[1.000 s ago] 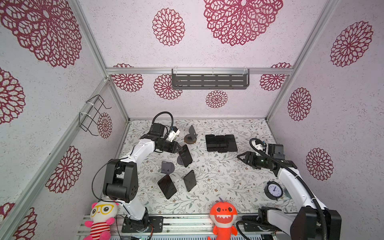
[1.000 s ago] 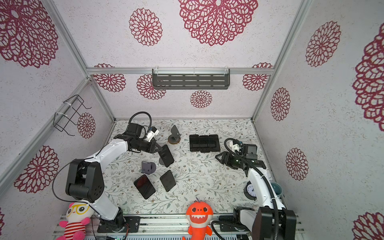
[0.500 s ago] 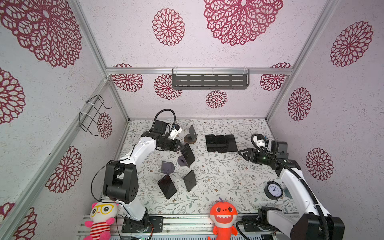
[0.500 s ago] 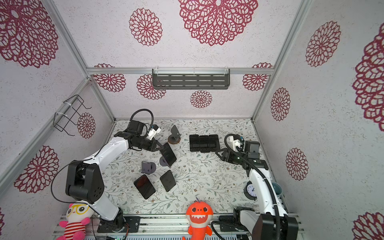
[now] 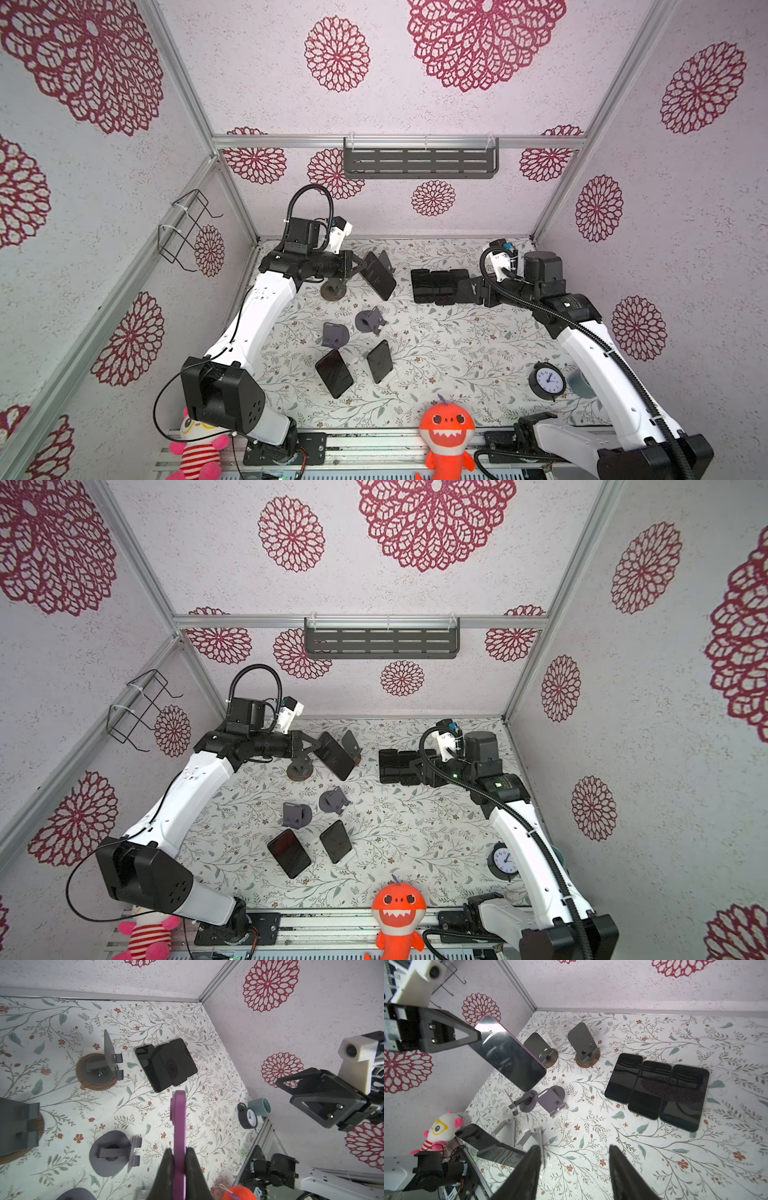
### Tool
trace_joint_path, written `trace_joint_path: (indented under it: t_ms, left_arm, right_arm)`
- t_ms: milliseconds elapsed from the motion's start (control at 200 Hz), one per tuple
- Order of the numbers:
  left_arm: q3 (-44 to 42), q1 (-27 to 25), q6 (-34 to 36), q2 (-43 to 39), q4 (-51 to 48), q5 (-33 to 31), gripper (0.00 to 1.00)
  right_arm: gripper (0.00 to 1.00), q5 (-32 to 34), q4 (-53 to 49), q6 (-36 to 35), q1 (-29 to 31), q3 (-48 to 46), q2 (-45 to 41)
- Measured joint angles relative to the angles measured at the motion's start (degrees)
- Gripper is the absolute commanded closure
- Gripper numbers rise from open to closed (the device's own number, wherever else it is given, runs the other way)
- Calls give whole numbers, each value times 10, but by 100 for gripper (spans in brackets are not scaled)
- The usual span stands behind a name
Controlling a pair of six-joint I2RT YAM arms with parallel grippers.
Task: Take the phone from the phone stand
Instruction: 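Bring the pink-edged phone toward the right gripper while the right gripper reaches for it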
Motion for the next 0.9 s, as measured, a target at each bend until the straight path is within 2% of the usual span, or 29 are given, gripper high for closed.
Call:
trace_joint_path:
  t_ms: [275, 415, 681, 896]
  left_arm:
    - [-4, 0, -15, 71, -66, 86, 100]
    - [-17, 0, -15, 74, -71, 123, 100]
    - [-55, 5, -22, 73, -47, 163, 100]
    - [-67, 16, -35, 72, -25, 180, 100]
  right_arm:
    - [15, 73, -73, -77, 171, 97, 108]
    - [11, 132, -100, -113, 229, 159, 187]
    - [9, 165, -118, -161, 273, 246, 306]
    - [9, 160, -118, -164, 276, 260, 345]
